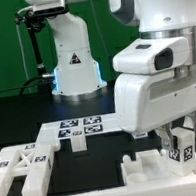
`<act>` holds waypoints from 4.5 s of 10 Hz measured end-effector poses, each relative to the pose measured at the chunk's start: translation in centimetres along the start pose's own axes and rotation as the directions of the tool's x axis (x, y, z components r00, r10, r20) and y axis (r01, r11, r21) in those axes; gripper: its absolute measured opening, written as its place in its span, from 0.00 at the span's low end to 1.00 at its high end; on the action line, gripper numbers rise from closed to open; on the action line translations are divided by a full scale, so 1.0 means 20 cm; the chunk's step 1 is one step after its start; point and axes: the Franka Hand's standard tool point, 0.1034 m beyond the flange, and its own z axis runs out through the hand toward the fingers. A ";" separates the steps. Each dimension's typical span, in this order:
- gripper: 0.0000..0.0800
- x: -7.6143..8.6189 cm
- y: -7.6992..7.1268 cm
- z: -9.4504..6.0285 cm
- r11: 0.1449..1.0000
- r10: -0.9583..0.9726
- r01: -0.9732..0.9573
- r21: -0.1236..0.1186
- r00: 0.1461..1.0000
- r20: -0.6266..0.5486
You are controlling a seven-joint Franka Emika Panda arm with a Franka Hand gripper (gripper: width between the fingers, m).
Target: Assemble chair
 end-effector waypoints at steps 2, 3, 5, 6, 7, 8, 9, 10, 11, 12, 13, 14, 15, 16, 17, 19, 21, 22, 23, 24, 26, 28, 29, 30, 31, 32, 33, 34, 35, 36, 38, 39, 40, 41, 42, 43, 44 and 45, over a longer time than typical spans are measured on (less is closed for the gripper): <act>0.36 0.00 0.00 0.00 0.991 0.133 -0.133 0.002 0.991 -0.001; 0.36 0.00 0.00 0.00 0.974 0.225 -0.225 0.004 0.974 -0.001; 0.36 0.00 -0.02 0.01 0.898 0.440 -0.440 0.005 0.898 -0.012; 0.36 0.00 -0.02 0.01 0.857 0.515 -0.515 0.009 0.857 -0.016; 0.36 0.00 -0.02 0.01 0.783 0.623 -0.622 0.013 0.782 -0.016; 0.36 0.00 -0.02 0.01 0.704 0.710 -0.710 0.019 0.704 -0.013; 0.36 0.00 -0.02 0.01 0.624 0.781 -0.781 0.030 0.624 -0.006; 0.36 0.00 -0.02 0.01 0.526 0.850 -0.850 0.036 0.527 0.002; 0.36 0.00 -0.02 0.01 0.432 0.901 -0.901 0.039 0.433 0.005; 0.36 0.00 -0.02 0.01 0.308 0.951 -0.950 0.041 0.309 0.004; 0.36 0.00 -0.02 0.01 0.180 0.984 -0.983 0.043 0.180 0.014; 0.36 0.00 -0.02 0.01 0.021 0.999 -0.999 0.045 0.022 0.028; 0.36 0.00 -0.02 0.01 -0.079 0.996 -0.996 0.043 -0.078 0.032; 0.36 0.00 -0.02 0.01 -0.144 0.989 -0.989 0.041 -0.143 0.036; 0.36 0.00 -0.02 0.01 -0.207 0.978 -0.978 0.039 -0.205 0.047; 0.38 0.00 -0.02 0.01 -0.220 0.975 -0.975 0.039 -0.218 0.048; 0.60 0.00 -0.02 0.01 -0.170 0.985 -0.985 0.041 -0.168 0.047; 0.75 0.00 -0.02 0.01 -0.107 0.993 -0.993 0.044 -0.105 0.044; 0.75 0.00 -0.01 0.01 0.027 0.999 -0.998 0.049 0.029 0.036; 0.79 0.00 -0.01 0.01 0.122 0.992 -0.991 0.052 0.124 0.031; 0.81 0.00 -0.01 0.01 0.235 0.971 -0.970 0.055 0.237 0.024; 0.81 0.00 -0.01 0.01 0.348 0.937 -0.936 0.057 0.350 0.018; 0.81 0.00 0.00 0.01 0.483 0.875 -0.873 0.058 0.485 0.007; 0.81 0.00 0.00 0.01 0.567 0.823 -0.821 0.060 0.568 0.000; 0.81 0.01 -0.01 0.01 0.711 0.703 -0.702 0.046 0.711 -0.016; 0.81 0.02 -0.01 0.00 0.775 0.631 -0.630 0.042 0.775 -0.022; 0.81 0.01 0.00 0.00 0.854 0.521 -0.520 0.034 0.853 -0.030; 0.81 0.02 0.00 0.00 0.901 0.435 -0.434 0.019 0.900 -0.033; 0.81 0.02 -0.01 0.00 0.917 0.399 -0.399 0.016 0.916 -0.036; 0.63 0.02 0.00 0.00 0.930 0.367 -0.367 0.014 0.929 -0.037; 0.46 0.02 0.00 0.00 0.924 0.383 -0.383 0.016 0.923 -0.037; 0.36 0.02 0.00 0.00 0.916 0.401 -0.400 0.016 0.916 -0.036; 0.36 0.02 0.00 0.00 0.916 0.400 -0.400 0.016 0.916 -0.036; 0.36 0.02 0.00 0.00 0.903 0.430 -0.430 0.019 0.902 -0.036; 0.36 0.02 -0.01 0.00 0.858 0.514 -0.513 0.024 0.857 -0.034; 0.36 0.02 -0.01 0.00 0.825 0.564 -0.564 0.026 0.825 -0.032; 0.36 0.02 0.00 0.00 0.740 0.673 -0.672 0.029 0.739 -0.029; 0.36 0.01 0.00 0.00 0.664 0.747 -0.747 0.031 0.664 -0.027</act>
Offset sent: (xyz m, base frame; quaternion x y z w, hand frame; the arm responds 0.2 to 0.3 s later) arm -0.0119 -0.0005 0.0004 0.0165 0.0067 0.2306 0.9729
